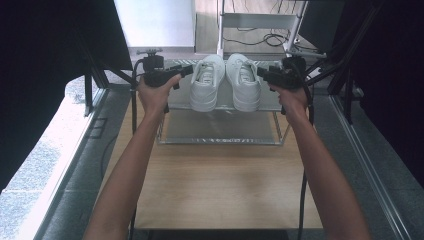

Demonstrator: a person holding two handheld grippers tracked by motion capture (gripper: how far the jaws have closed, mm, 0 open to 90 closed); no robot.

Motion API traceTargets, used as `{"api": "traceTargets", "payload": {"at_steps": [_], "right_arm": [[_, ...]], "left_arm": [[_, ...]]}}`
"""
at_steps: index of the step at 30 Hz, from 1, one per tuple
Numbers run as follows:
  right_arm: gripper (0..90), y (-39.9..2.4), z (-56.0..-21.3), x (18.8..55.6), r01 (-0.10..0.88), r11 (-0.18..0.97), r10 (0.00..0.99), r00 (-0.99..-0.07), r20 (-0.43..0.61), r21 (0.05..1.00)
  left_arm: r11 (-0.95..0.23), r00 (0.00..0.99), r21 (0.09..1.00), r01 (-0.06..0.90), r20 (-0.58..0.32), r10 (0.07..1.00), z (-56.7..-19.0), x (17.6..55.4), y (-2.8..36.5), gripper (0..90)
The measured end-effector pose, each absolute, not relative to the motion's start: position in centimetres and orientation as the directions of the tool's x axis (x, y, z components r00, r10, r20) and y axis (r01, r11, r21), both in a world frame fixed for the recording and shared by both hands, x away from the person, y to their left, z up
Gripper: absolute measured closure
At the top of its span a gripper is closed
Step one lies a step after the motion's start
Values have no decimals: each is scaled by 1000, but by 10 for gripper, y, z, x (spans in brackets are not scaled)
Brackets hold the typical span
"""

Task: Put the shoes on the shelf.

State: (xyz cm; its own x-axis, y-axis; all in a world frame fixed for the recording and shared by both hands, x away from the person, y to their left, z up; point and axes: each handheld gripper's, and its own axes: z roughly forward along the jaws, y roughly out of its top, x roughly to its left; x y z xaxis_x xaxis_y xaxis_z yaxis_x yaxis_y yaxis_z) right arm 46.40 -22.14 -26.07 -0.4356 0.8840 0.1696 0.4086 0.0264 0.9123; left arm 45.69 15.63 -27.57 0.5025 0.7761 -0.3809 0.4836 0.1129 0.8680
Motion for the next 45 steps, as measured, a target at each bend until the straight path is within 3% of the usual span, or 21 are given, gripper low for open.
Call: {"api": "traceTargets", "payload": {"at_steps": [3, 8, 13, 28, 32, 36, 45], "right_arm": [[579, -226, -270, 453, 398, 56, 887, -441, 137, 915], [792, -228, -291, 443, 409, 142, 883, -464, 72, 901], [873, -223, -311, 443, 441, 193, 878, -476, 46, 877], [900, -210, -320, 442, 441, 216, 874, -485, 29, 871], [900, -196, -320, 437, 411, 273, 867, -496, -38, 870], [900, -202, -321, 440, 430, 235, 856, -516, 24, 872], [899, -204, -319, 440, 435, 205, 865, -500, 46, 877]], "left_arm": [[101, 493, 873, 477, -361, 791, -280, 443, 163, 521], [23, 482, 869, 494, -296, 825, -294, 427, 172, 785], [-39, 503, 844, 536, -281, 817, -315, 423, 168, 869], [-11, 560, 811, 585, -394, 729, -336, 427, 130, 899], [-15, 554, 825, 565, -366, 748, -335, 425, 115, 900], [5, 557, 810, 587, -408, 723, -338, 426, 120, 899], [12, 557, 807, 591, -418, 718, -337, 426, 116, 900]]}}
